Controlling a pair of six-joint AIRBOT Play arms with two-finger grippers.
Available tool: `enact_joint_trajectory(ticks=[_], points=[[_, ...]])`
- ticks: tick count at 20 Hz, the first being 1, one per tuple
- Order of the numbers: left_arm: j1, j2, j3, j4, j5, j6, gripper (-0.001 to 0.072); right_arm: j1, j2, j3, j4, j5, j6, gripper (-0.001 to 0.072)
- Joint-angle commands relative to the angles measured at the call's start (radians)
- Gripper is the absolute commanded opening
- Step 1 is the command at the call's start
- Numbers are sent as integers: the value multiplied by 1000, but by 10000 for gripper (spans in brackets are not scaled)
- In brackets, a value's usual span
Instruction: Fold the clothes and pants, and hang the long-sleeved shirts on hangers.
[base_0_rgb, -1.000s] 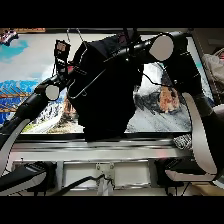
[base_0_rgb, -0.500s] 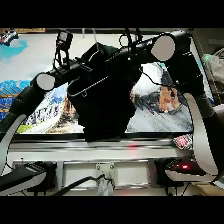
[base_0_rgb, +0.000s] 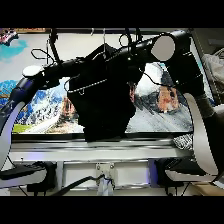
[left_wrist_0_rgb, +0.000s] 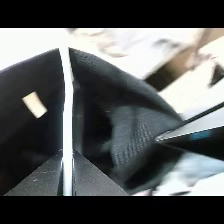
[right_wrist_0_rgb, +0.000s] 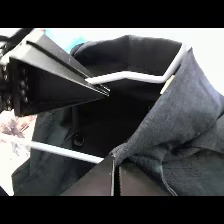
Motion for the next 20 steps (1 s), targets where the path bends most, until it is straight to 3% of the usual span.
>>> enact_joint_trajectory(ticks=[1,5,11,16,17,18,20], points=[[63,-115,1,-269,-321,108,24,0,2,1,27,25,1,24],[68,-245,1,-354,-476,138,24,1,23,1,55,90,0,24],[47,-421,1,-662,-790,171,24,1,73,1,143,225,1,24],[7,-444,1,-675,-874,172,24,1,108,1,201,290,0,24],[-2,-444,1,-675,-879,176,24,1,117,1,203,288,1,53],[-13,-444,1,-676,-888,182,24,1,130,1,212,287,0,168],[-37,-444,1,-676,-916,182,24,1,167,1,227,285,-2,309]])
